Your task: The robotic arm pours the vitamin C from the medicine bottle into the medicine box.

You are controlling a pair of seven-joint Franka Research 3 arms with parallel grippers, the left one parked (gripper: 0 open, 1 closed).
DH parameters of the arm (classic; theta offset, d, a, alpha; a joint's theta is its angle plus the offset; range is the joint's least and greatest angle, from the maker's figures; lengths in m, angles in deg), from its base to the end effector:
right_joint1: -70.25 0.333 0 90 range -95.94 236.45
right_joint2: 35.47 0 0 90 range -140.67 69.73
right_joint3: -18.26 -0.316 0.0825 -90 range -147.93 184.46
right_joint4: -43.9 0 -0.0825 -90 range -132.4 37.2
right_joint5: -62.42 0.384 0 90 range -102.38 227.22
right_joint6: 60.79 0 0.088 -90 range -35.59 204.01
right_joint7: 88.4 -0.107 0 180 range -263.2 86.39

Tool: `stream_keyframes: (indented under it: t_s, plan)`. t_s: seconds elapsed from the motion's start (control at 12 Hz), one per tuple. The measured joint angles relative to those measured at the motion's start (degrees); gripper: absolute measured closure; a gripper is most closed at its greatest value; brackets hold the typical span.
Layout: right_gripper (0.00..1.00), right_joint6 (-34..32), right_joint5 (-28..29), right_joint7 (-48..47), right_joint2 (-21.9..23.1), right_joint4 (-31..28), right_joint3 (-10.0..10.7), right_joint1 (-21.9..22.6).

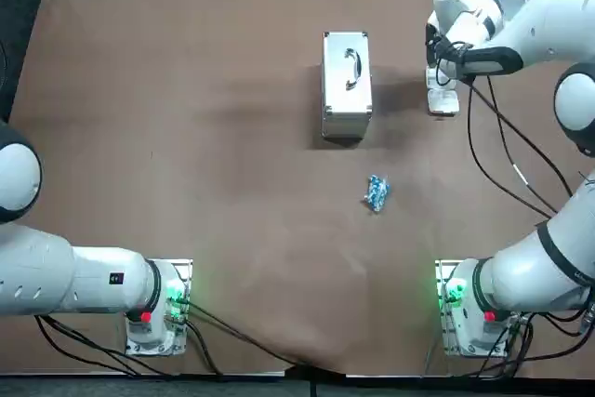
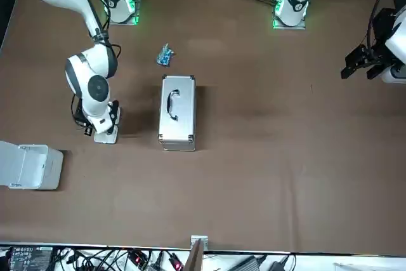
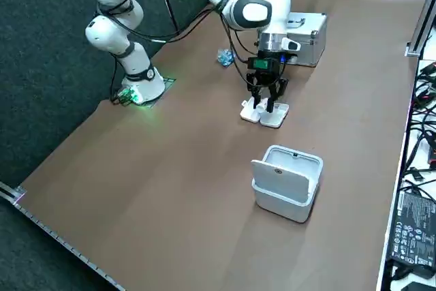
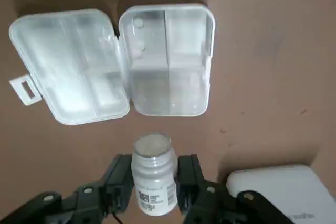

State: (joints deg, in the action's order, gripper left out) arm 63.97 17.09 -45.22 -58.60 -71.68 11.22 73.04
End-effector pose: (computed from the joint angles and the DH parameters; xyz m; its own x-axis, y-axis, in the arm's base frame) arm 0.5796 0.0719 0.2398 0.1181 0.8336 -0.5396 0.9925 -0.0811 0.0920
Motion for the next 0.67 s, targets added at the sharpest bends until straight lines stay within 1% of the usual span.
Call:
stream_keyframes:
  t_s: [0.25, 0.5, 0.67]
  plan:
    - [0.53, -1.3, -1.3, -1.1, -0.9, 1.4, 0.0, 1.6]
    - [0.53, -3.7, -2.5, -1.1, -2.1, 4.5, 0.0, 2.3]
    - [0.53, -4.6, -3.2, -1.1, -2.7, 5.6, 0.0, 2.6]
